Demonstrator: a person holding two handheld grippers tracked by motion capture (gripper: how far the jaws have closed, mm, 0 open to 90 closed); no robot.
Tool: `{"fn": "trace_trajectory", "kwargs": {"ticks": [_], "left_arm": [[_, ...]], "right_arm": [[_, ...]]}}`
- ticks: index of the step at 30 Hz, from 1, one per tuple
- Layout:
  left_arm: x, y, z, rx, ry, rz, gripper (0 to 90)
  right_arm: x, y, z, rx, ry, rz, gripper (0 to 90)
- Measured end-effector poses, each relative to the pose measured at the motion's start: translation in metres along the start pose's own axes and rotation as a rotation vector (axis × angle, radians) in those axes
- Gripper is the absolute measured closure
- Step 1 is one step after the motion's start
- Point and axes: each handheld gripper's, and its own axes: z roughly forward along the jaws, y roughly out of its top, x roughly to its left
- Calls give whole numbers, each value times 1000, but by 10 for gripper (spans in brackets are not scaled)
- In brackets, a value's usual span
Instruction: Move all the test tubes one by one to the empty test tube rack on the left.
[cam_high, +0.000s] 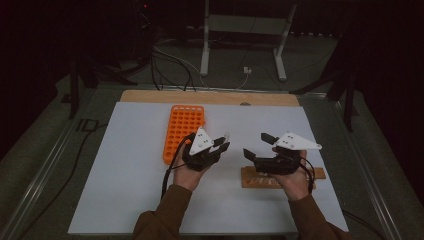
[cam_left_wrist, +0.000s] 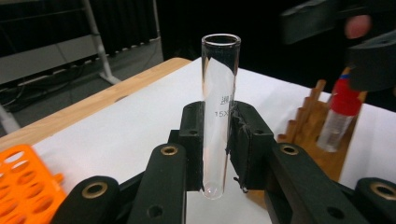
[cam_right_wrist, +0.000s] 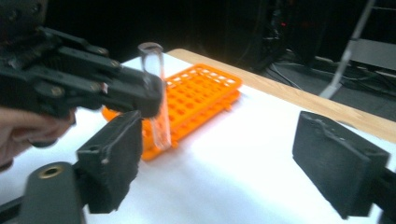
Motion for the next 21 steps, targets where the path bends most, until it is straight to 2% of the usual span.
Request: {"fn": "trace_trajectory", "kwargs": {"ticks": [4,8,12,17,21], "left_arm": [[7,-7,-2,1,21,-15,759],[13,-14,-7,10,44,-19,759],[22,-22,-12,19,75,-32,758],[30,-31,-17,35,112,-47,758],[35,-39,-21,42,140,-60,757]], "right_arm": [[-8,-8,-10,-5,-39,16,112],[-17,-14,-21,-17,-53,36,35],[-25,-21,-30,-22,-84,51,12],[-35,-28,-40,-33,-117,91,0],[-40,-29,-48,-44,-139,97,0]]}}
